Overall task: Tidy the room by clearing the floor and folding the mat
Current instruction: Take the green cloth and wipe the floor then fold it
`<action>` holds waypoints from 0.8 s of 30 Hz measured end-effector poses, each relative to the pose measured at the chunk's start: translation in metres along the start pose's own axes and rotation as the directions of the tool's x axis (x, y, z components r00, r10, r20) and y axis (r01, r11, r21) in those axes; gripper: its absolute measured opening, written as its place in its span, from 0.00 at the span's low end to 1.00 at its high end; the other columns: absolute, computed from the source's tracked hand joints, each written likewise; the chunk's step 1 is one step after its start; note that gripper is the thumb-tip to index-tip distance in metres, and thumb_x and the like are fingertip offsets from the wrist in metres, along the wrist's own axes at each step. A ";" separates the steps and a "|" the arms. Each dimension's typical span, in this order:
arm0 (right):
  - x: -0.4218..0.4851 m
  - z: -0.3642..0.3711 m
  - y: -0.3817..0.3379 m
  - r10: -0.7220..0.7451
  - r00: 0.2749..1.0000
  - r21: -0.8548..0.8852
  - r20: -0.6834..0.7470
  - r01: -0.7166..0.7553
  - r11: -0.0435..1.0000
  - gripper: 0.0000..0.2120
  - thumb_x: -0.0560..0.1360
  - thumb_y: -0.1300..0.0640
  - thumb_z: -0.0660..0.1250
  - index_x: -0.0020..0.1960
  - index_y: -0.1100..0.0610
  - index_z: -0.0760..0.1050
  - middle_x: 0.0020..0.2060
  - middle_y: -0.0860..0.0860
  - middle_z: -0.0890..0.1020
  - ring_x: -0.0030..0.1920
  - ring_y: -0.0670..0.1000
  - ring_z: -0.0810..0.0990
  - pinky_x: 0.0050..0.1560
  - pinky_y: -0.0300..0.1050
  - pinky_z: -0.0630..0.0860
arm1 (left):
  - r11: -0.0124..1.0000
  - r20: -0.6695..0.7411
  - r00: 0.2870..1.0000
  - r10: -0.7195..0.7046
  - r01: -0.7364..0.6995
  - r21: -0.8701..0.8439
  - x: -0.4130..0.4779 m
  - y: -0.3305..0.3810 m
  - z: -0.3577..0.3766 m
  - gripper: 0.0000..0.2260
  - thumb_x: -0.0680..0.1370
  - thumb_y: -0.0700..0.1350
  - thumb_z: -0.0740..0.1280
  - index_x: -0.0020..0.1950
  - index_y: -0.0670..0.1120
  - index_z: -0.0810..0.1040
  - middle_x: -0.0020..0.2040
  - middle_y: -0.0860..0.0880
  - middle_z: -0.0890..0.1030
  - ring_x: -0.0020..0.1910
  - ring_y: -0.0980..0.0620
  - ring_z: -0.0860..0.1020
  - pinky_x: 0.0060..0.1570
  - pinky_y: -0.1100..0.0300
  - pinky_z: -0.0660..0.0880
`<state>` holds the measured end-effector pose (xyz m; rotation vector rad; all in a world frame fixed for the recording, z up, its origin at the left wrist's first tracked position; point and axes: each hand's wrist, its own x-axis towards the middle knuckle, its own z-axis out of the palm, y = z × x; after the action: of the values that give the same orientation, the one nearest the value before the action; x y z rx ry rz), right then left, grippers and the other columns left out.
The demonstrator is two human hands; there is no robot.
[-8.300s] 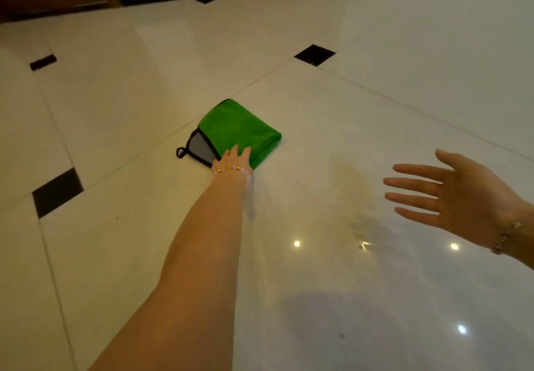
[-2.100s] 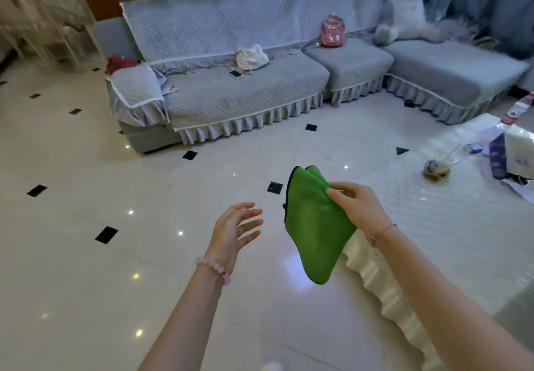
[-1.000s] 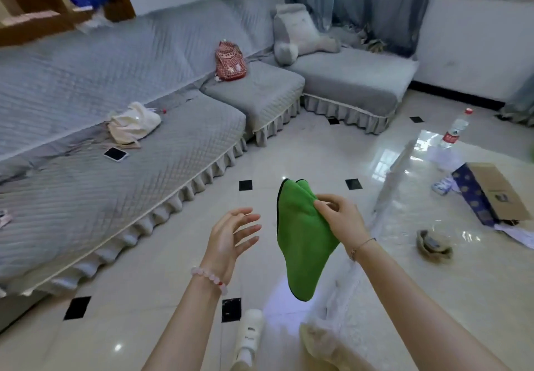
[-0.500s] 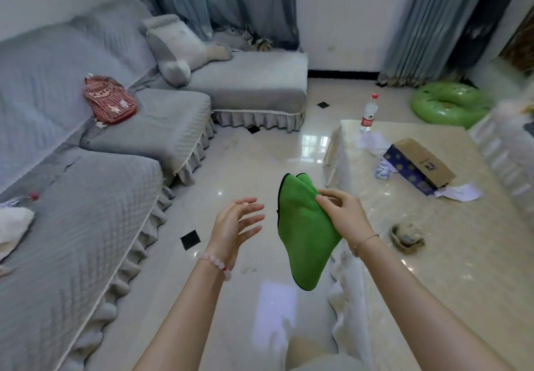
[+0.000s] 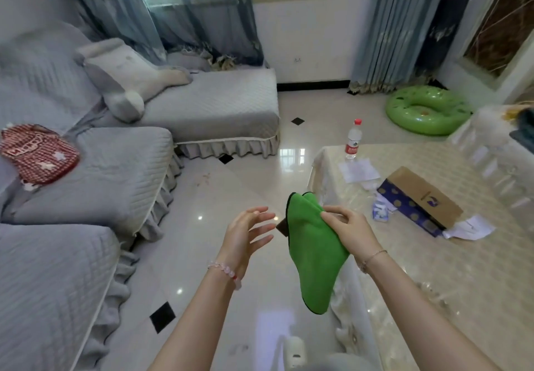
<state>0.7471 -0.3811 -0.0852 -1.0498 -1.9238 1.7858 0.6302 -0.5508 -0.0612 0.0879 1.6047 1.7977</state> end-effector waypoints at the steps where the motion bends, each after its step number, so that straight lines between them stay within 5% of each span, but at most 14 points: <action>1: 0.020 -0.002 -0.005 0.007 1.000 0.000 -0.003 -0.007 1.000 0.08 0.75 0.58 0.68 0.54 0.57 0.79 0.44 0.54 0.84 0.43 0.45 0.82 0.42 0.34 0.77 | 1.000 0.006 1.000 -0.002 0.002 0.003 0.020 0.007 0.006 0.10 0.80 0.41 0.57 0.53 0.44 0.77 0.48 0.47 0.83 0.46 0.50 0.81 0.44 0.58 0.77; 10: 0.164 -0.015 -0.035 0.096 0.991 0.059 -0.093 -0.091 0.994 0.09 0.72 0.56 0.72 0.51 0.55 0.80 0.45 0.55 0.84 0.46 0.51 0.83 0.47 0.43 0.79 | 0.995 0.087 0.991 -0.105 0.105 0.006 0.182 0.048 0.046 0.10 0.81 0.41 0.56 0.53 0.44 0.77 0.49 0.46 0.82 0.47 0.49 0.81 0.46 0.56 0.77; 15: 0.242 -0.023 -0.047 0.137 0.972 0.093 -0.191 -0.122 0.988 0.08 0.73 0.57 0.71 0.52 0.55 0.80 0.41 0.51 0.84 0.39 0.45 0.83 0.35 0.32 0.76 | 0.987 0.226 0.962 -0.156 0.142 0.077 0.290 0.070 0.084 0.10 0.81 0.41 0.56 0.54 0.44 0.77 0.50 0.46 0.82 0.47 0.50 0.81 0.44 0.57 0.78; 24: 0.375 -0.046 -0.088 0.196 0.899 0.224 -0.392 -0.114 0.968 0.11 0.72 0.61 0.71 0.54 0.56 0.79 0.43 0.56 0.85 0.37 0.45 0.84 0.37 0.35 0.78 | 0.954 0.474 0.847 -0.243 0.119 0.276 0.473 0.146 0.153 0.10 0.80 0.41 0.57 0.55 0.43 0.77 0.50 0.46 0.82 0.47 0.49 0.81 0.44 0.58 0.78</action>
<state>0.4963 -0.0854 -0.0862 -1.4084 -1.4162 1.6254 0.2879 -0.1632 -0.0847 0.4642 1.3784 1.2878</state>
